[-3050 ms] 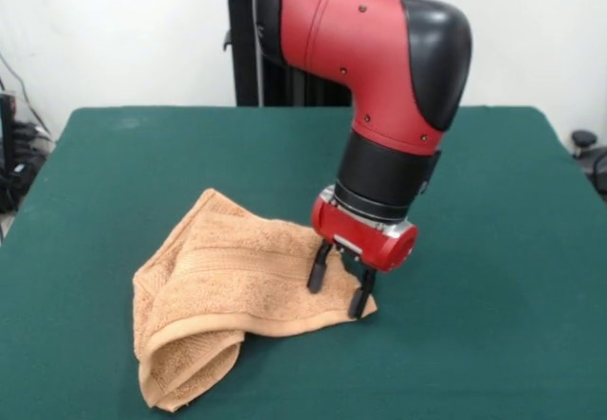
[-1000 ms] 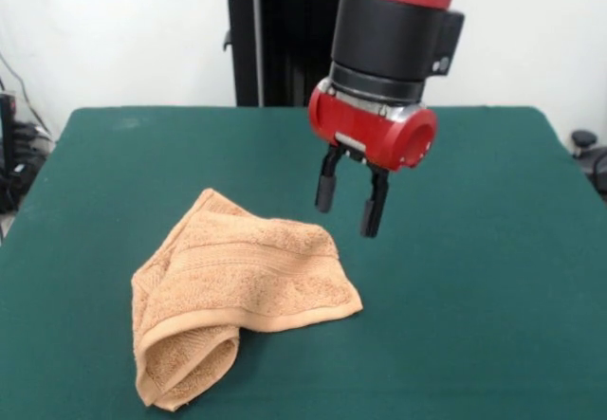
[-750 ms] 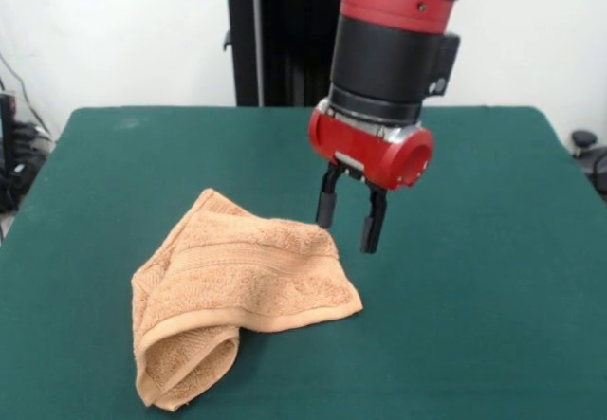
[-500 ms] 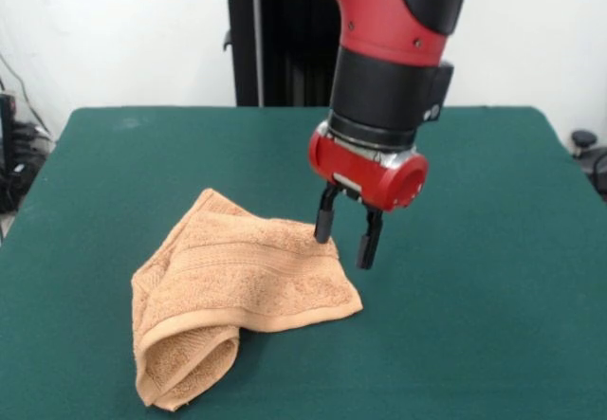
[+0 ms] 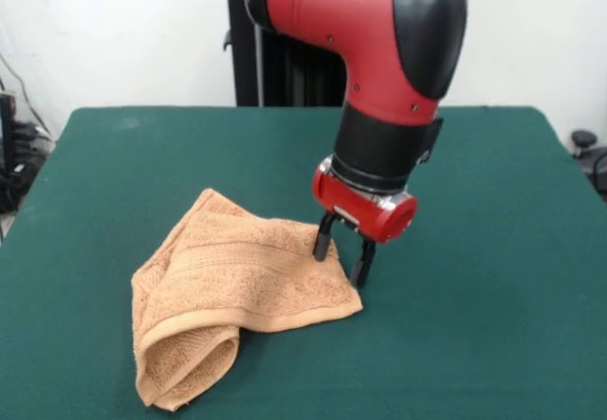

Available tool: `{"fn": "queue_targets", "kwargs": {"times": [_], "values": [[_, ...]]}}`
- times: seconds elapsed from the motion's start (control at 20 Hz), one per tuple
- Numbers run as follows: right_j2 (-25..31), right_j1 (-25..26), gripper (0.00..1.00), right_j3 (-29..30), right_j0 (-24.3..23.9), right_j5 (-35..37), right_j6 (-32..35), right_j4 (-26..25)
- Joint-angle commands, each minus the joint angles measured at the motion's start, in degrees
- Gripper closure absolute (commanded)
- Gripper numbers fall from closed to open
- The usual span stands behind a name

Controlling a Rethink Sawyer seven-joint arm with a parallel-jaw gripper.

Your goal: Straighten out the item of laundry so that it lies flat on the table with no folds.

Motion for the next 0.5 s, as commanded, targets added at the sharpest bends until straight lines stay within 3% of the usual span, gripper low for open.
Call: {"fn": "queue_targets", "kwargs": {"times": [0.05,0.5], "values": [[1.5,7.2,0.0,1.6,1.1,-2.3,13.7,2.8],[1.1,11.4,0.0,-2.2,0.5,-5.5,14.4,5.8]]}}
